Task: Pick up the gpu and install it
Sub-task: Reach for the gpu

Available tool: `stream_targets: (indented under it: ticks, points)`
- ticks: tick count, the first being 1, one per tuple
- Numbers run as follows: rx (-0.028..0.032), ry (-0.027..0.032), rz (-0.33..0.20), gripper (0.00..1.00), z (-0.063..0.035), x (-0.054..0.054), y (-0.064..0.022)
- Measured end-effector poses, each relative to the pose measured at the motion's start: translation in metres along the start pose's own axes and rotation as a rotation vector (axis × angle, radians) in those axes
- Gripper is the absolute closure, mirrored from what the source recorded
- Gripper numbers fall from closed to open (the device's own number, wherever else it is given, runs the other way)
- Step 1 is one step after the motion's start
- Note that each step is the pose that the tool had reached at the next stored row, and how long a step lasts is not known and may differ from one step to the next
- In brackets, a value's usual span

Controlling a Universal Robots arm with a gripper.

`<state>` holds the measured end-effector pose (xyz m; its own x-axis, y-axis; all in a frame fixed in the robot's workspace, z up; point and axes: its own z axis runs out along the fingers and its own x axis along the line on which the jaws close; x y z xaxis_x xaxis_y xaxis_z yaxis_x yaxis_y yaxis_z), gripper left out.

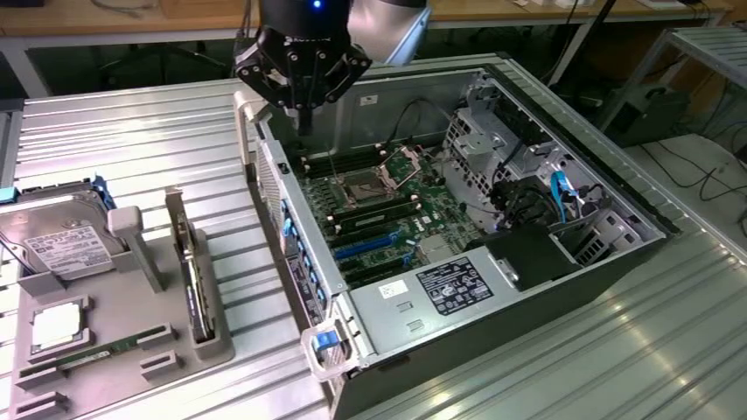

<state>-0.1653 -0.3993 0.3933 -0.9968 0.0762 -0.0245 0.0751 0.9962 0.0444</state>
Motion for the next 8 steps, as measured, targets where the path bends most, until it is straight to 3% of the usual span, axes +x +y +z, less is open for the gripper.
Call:
stream_targets:
  ticks: [8]
  points:
    - [0.0000, 0.0000, 0.000, 0.89, -0.0004, 0.014, -0.0014]
